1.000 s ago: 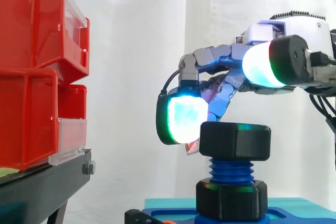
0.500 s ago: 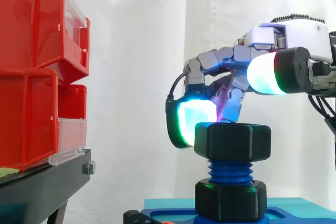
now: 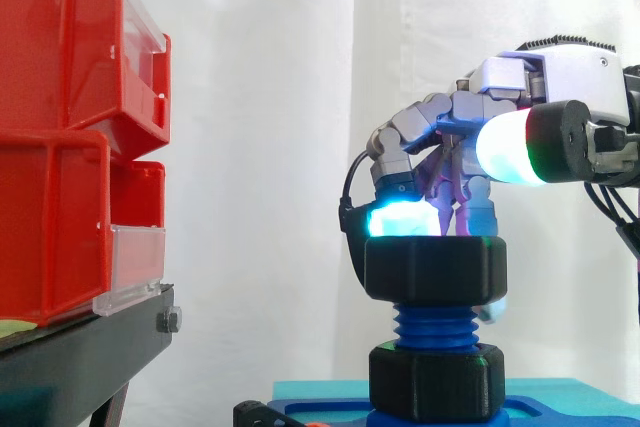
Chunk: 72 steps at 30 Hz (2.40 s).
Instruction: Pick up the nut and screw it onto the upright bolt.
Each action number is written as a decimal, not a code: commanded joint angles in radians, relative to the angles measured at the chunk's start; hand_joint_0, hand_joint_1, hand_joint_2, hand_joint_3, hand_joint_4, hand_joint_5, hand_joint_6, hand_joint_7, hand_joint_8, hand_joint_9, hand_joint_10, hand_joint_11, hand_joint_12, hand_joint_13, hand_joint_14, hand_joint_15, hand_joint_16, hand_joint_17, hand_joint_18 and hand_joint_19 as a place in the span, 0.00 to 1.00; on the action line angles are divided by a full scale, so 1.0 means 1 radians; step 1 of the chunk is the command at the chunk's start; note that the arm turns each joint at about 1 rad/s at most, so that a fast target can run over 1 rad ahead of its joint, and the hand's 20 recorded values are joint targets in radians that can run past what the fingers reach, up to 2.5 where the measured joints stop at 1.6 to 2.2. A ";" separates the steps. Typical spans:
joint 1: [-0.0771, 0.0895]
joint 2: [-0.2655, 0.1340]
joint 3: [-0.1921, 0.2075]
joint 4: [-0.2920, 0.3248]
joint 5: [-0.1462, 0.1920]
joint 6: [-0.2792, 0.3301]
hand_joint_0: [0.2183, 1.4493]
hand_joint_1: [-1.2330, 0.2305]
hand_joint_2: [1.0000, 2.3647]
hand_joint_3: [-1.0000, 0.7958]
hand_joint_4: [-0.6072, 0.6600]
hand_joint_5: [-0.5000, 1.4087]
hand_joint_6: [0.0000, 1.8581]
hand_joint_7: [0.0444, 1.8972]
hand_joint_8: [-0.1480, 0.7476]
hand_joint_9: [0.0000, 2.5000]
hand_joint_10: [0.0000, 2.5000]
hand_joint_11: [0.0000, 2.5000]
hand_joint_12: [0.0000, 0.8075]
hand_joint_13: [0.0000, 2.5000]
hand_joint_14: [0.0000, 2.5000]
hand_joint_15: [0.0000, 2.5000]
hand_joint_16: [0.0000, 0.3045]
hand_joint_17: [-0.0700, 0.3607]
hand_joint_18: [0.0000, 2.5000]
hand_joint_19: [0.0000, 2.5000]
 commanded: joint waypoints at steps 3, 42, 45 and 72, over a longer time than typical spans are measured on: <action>-0.011 0.000 0.000 0.002 -0.014 0.000 0.26 0.67 0.00 0.28 0.48 0.28 0.39 0.56 0.34 0.68 0.00 0.08 0.10 0.50 0.00 0.01 0.00 0.17 0.33 0.05; 0.001 -0.001 0.011 0.065 -0.015 0.000 0.22 0.72 0.00 0.28 0.62 0.20 0.27 0.37 0.40 0.44 0.00 0.00 0.22 0.32 0.00 0.00 0.09 0.30 0.23 0.07; 0.009 -0.001 0.012 0.066 -0.010 0.000 0.22 0.72 0.00 0.28 0.61 0.19 0.27 0.34 0.38 0.39 0.00 0.00 0.23 0.29 0.00 0.00 0.09 0.30 0.20 0.07; 0.039 -0.003 -0.017 0.094 0.028 0.000 0.21 0.74 0.00 0.28 0.60 0.18 0.27 0.34 0.39 0.27 0.00 0.00 0.30 0.19 0.00 0.00 0.09 0.30 0.05 0.00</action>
